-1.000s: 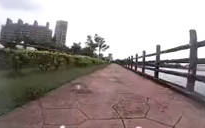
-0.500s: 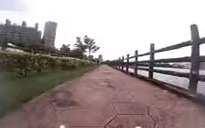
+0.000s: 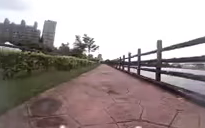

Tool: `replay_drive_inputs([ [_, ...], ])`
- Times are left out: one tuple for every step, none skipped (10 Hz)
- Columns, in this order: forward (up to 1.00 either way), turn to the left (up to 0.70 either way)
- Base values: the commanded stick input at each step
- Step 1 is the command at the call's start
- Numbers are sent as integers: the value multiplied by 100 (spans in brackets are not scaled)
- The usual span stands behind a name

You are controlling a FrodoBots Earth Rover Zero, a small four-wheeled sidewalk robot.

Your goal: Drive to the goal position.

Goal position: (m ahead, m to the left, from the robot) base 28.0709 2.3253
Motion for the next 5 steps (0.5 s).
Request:
replay_drive_inputs([
  [100, 5],
  [100, 5],
  [100, 5],
  [100, 5],
  [100, 5],
])
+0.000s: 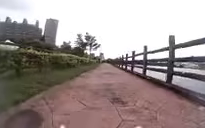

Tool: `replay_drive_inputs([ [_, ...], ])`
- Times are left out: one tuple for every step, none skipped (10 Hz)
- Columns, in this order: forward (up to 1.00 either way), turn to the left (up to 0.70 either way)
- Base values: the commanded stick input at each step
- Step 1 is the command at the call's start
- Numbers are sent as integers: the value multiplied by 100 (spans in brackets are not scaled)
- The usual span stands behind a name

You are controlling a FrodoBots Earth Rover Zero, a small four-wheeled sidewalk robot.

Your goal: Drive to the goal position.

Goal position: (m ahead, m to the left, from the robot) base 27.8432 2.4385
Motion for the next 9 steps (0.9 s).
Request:
replay_drive_inputs([
  [100, 5],
  [100, 5],
  [100, 5],
  [100, -8],
  [100, -35],
  [100, -35],
  [100, -35],
  [100, -35],
  [100, 0],
])
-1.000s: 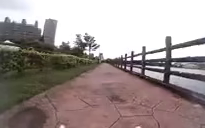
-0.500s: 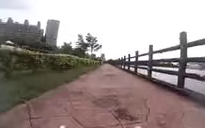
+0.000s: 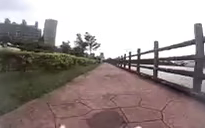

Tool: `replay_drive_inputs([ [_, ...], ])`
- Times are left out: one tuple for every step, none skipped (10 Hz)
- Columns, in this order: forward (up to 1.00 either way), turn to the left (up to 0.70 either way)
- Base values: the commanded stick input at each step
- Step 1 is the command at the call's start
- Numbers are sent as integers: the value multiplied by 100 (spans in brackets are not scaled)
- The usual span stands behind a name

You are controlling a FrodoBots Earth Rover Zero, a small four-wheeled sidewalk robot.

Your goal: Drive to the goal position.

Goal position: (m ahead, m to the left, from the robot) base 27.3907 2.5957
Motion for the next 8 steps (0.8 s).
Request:
replay_drive_inputs([
  [100, 1],
  [100, -35],
  [100, -23],
  [100, 2],
  [100, 5],
  [100, 5],
  [100, 5],
  [100, 5],
])
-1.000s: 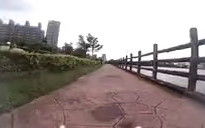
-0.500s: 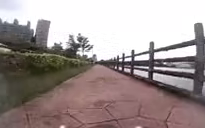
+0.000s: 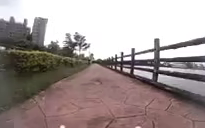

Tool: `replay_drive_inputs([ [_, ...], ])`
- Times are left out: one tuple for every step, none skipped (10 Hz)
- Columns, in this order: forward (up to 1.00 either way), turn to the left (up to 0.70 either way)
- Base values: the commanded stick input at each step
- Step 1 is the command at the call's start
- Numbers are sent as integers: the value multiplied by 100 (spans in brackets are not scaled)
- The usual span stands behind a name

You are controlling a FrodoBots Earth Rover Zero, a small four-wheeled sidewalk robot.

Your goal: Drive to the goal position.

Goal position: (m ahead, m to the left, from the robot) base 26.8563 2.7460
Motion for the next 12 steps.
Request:
replay_drive_inputs([
  [100, 5],
  [100, 5],
  [100, 5],
  [100, 5],
  [100, 5],
  [100, 5],
  [100, 5],
  [100, 5],
  [100, 5],
  [100, 5],
  [100, 5],
  [100, 5],
])
